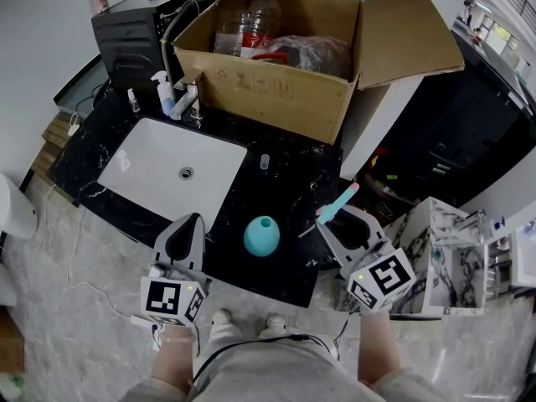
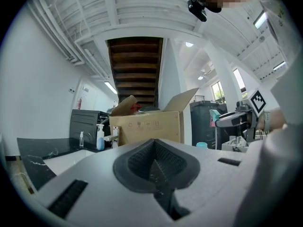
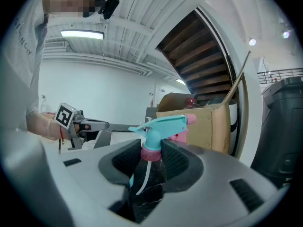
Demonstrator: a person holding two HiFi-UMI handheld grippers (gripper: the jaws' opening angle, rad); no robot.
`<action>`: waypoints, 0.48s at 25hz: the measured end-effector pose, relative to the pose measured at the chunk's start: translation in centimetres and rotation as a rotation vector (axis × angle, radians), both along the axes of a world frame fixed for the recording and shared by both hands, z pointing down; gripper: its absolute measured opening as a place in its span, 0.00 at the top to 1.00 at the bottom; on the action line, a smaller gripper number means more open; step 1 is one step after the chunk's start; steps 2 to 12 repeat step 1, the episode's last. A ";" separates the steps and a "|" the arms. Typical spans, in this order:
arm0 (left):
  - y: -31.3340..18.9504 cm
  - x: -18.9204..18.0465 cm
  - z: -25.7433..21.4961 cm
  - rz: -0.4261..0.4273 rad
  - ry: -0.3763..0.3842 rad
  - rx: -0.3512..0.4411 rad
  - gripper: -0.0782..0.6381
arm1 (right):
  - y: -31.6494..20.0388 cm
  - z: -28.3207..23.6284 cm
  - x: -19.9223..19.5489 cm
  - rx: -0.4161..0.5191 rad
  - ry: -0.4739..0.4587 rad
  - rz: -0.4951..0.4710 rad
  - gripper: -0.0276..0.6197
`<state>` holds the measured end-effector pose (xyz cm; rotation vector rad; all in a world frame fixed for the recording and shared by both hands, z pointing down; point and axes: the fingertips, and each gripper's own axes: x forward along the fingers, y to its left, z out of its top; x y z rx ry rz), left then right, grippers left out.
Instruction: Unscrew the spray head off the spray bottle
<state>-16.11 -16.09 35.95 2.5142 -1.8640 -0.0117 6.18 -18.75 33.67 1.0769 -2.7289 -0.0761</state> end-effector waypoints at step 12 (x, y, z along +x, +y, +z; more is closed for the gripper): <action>0.0 0.0 0.0 -0.001 0.000 -0.001 0.88 | 0.0 0.0 0.0 0.000 0.000 -0.001 0.74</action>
